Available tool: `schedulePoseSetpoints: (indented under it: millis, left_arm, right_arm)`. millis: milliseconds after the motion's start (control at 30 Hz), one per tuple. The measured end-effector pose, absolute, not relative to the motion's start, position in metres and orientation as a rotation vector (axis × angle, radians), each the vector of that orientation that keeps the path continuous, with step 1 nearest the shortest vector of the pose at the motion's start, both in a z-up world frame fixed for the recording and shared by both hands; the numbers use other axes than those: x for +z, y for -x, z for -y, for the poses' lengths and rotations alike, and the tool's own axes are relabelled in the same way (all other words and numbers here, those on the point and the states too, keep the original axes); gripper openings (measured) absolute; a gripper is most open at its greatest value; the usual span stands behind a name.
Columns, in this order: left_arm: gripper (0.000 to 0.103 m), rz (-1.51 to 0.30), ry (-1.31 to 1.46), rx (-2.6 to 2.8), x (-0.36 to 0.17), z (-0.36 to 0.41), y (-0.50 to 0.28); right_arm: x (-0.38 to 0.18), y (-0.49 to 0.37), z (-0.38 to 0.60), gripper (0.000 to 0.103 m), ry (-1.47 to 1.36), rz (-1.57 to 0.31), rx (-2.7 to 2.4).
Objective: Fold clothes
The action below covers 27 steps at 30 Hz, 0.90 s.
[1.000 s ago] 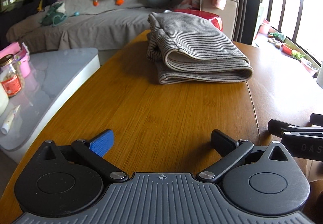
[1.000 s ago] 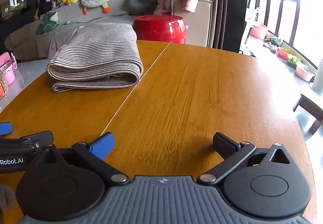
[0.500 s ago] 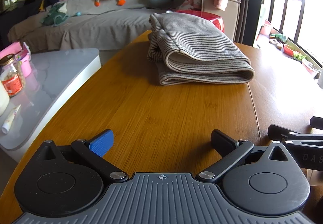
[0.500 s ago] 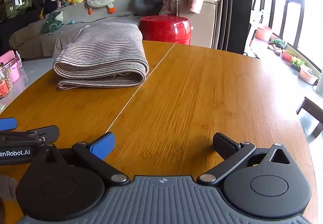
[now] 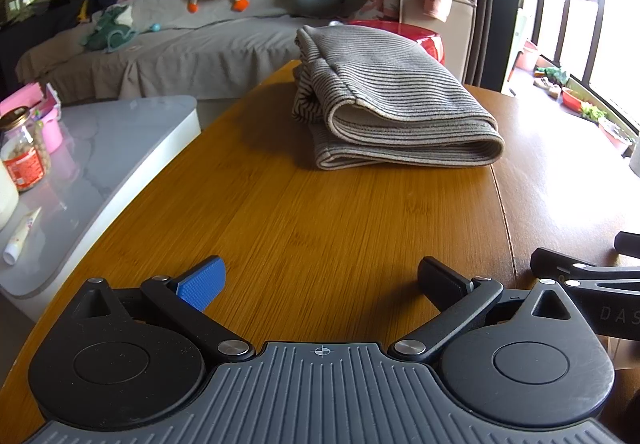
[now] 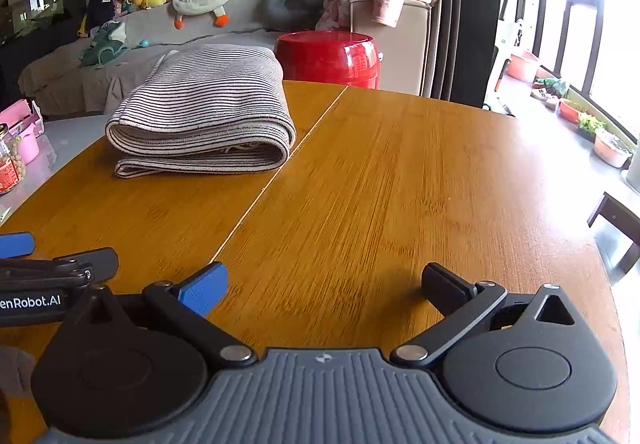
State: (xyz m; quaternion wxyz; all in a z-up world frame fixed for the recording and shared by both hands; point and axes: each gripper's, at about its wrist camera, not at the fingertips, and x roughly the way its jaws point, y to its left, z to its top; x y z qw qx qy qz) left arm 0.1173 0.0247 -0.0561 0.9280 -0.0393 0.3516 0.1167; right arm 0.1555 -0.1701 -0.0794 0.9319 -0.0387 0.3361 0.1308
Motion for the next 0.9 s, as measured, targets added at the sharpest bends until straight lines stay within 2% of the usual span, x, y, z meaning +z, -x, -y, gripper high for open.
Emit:
schedulePoseSetpoints:
  millis: [900]
  left_arm:
    - [0.103, -0.722, 0.077, 0.231, -0.0555, -0.0245, -0.1174]
  right_arm:
    - [-0.0796, -0.1546, 0.1693, 0.103, 0.078, -0.688, 0.266]
